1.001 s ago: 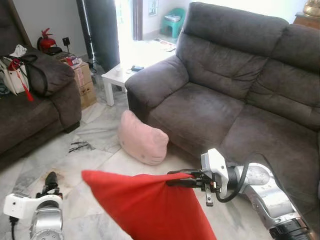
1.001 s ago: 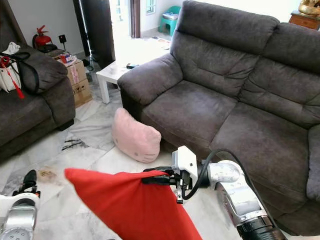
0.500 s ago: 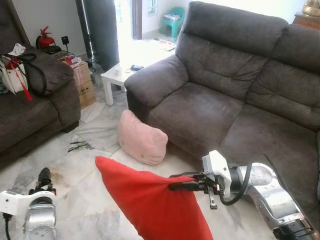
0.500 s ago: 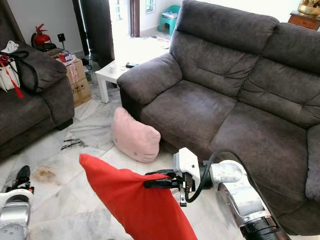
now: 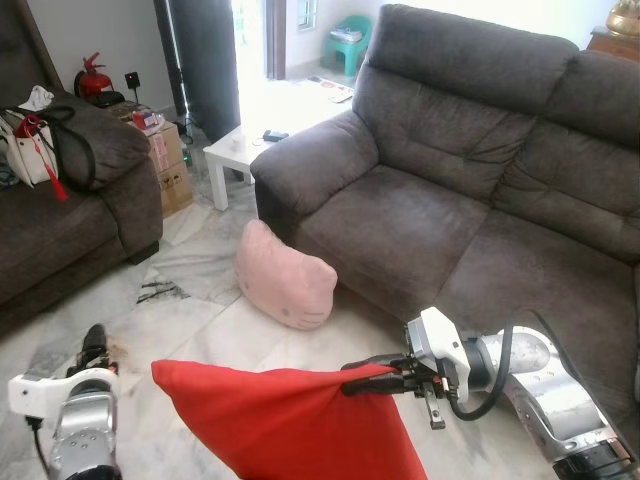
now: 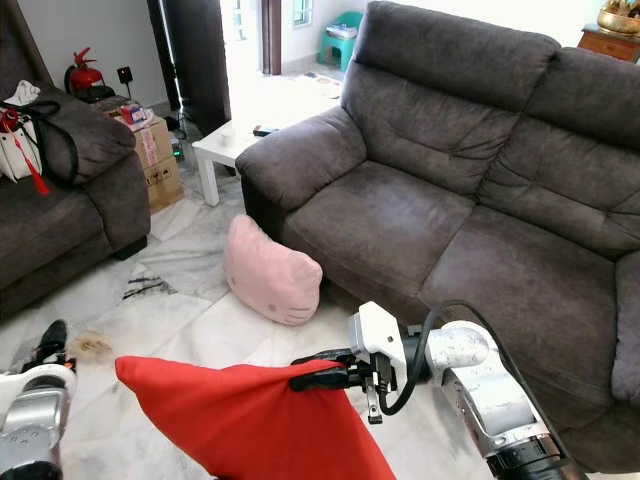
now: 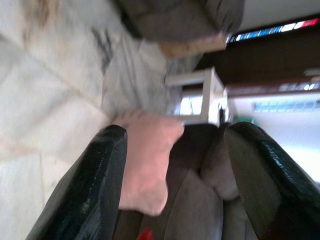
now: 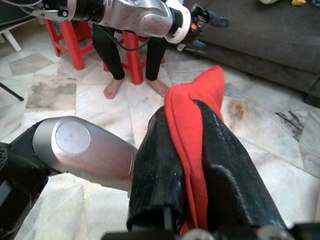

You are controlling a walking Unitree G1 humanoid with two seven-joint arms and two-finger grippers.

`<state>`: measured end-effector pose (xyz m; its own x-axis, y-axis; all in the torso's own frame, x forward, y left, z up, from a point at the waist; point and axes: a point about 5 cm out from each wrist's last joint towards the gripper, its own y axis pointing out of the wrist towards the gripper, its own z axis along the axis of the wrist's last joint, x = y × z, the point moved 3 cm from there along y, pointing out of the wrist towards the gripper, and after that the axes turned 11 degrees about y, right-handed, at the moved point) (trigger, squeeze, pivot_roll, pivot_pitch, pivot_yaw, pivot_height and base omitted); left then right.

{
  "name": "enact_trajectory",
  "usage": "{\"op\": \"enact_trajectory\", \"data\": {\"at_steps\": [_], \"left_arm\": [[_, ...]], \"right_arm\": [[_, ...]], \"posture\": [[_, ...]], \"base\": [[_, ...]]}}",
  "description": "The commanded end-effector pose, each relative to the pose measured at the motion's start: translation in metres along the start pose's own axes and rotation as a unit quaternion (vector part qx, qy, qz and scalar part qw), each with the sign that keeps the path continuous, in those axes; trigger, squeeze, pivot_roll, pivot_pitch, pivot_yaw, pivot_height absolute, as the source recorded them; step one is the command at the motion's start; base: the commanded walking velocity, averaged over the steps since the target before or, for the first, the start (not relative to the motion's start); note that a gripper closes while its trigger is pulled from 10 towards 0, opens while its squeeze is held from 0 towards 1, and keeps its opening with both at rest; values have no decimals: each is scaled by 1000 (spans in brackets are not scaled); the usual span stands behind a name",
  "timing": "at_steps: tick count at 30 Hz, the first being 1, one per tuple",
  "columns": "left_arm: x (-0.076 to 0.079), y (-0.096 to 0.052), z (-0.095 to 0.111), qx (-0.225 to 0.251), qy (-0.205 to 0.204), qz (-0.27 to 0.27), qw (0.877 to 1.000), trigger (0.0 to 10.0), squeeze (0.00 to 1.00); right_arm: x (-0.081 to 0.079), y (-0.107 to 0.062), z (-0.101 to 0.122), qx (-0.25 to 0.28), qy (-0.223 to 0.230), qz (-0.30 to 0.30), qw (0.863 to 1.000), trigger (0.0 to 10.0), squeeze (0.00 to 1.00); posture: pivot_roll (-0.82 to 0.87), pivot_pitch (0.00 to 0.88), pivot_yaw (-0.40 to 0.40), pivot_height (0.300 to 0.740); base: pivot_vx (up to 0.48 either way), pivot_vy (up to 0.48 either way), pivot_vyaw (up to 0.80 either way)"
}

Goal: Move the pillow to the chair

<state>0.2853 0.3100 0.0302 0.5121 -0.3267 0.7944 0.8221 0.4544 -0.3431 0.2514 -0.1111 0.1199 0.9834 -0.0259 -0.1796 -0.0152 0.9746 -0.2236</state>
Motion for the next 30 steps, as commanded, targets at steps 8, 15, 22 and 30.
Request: {"op": "enact_trajectory", "data": {"at_steps": [8,15,22,30], "left_arm": [[-1,5,-32,-64,17,31,997,10000,0],[2,11,-31,-68,17,30,997,10000,0],[1,11,-39,-104,38,32,993,10000,0],[-3,6,-62,-167,91,51,980,10000,0]], "right_arm": [[-6,-2,20,19,-40,18,999,10000,0],[-6,-1,20,16,-39,21,999,10000,0],[-8,1,18,12,-38,25,999,10000,0],[-7,2,17,6,-39,26,999,10000,0]], "posture": [[73,0,-79,740],[71,0,-81,740],[71,0,-81,740],[73,0,-81,740]], "base": [[0,0,0],[0,0,0],[0,0,0],[0,0,0]]}}
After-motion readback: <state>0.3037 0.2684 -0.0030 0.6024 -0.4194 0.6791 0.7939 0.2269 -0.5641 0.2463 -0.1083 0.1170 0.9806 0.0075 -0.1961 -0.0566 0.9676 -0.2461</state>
